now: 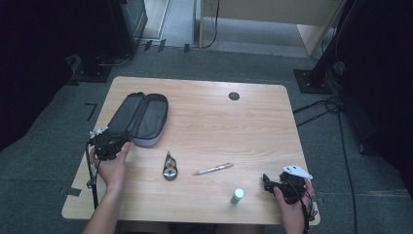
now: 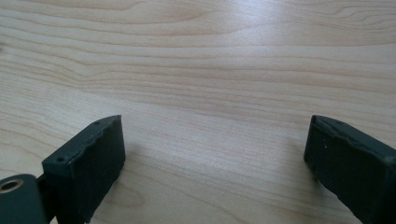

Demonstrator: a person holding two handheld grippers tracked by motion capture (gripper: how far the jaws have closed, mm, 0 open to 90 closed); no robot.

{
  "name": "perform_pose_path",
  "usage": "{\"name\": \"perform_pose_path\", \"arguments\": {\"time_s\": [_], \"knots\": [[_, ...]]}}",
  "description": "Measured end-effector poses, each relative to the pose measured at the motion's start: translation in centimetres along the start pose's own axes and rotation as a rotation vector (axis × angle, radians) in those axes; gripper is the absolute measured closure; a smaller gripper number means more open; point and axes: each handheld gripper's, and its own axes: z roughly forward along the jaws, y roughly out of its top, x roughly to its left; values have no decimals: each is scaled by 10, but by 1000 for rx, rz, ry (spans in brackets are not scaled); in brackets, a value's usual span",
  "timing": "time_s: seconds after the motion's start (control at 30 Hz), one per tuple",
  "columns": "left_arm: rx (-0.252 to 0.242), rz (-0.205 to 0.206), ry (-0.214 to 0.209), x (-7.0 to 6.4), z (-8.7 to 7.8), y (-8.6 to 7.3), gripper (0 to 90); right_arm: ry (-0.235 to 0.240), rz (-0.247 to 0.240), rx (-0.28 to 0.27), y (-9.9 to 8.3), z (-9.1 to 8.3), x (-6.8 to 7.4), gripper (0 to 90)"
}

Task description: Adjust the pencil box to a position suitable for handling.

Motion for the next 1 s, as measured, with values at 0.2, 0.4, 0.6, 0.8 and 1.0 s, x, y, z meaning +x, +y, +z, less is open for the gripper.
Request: {"name": "perform_pose_path", "arguments": {"time_s": [0.2, 0.4, 0.6, 0.8, 1.0], "knots": [[18, -46, -57, -15, 2, 0, 354, 0, 0, 0, 0, 0, 0, 48], [33, -50, -26, -22, 8, -1, 370, -1, -1, -1, 0, 0, 0, 48], [17, -86, 4, -28, 1, -1, 331, 0, 0, 0, 0, 0, 0, 48], [16, -96, -3, -32, 2, -2, 313, -1, -1, -1, 0, 0, 0, 49], [1, -74, 12, -39, 3, 4, 298, 0, -1, -1, 0, 0, 0, 52]]}}
